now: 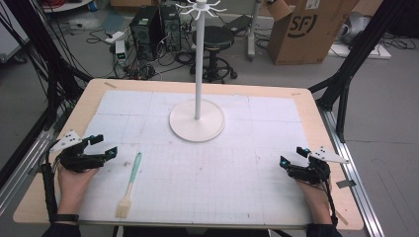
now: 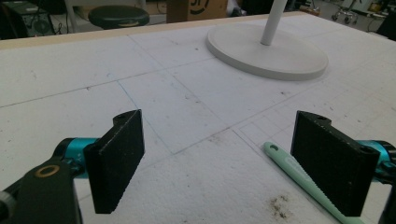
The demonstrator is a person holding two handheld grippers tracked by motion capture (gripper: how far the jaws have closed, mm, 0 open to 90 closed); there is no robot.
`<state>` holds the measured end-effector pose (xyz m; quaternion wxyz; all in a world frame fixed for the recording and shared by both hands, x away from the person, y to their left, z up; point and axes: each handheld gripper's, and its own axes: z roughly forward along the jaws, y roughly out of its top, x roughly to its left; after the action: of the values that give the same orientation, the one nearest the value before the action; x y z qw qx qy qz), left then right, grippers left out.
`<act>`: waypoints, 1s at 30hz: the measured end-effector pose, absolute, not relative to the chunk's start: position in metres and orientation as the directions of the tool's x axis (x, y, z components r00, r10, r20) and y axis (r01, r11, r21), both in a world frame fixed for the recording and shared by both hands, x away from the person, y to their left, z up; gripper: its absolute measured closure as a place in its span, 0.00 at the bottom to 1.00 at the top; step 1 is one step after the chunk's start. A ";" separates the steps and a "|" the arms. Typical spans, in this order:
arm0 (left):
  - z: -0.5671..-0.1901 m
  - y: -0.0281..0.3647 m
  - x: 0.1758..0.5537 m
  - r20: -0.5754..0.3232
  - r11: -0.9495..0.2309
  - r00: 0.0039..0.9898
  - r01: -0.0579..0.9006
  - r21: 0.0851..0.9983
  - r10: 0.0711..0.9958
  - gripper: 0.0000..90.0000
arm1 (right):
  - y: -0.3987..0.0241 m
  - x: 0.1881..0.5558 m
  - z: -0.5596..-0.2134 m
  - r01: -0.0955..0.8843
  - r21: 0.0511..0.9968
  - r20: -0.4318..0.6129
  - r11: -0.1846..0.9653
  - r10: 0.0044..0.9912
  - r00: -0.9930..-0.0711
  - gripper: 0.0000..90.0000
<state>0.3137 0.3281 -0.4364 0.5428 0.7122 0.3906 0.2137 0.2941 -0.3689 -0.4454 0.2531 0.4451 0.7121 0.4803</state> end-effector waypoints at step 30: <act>-0.418 0.320 0.290 -0.119 -0.113 0.614 0.326 0.939 0.780 0.21 | -0.369 0.294 -0.446 0.397 0.906 0.062 0.145 0.883 -0.465 0.20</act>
<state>0.2904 0.3197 -0.4183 0.5424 0.7161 0.3861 0.2097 0.2944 -0.3688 -0.4457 0.2560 0.4496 0.7120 0.4748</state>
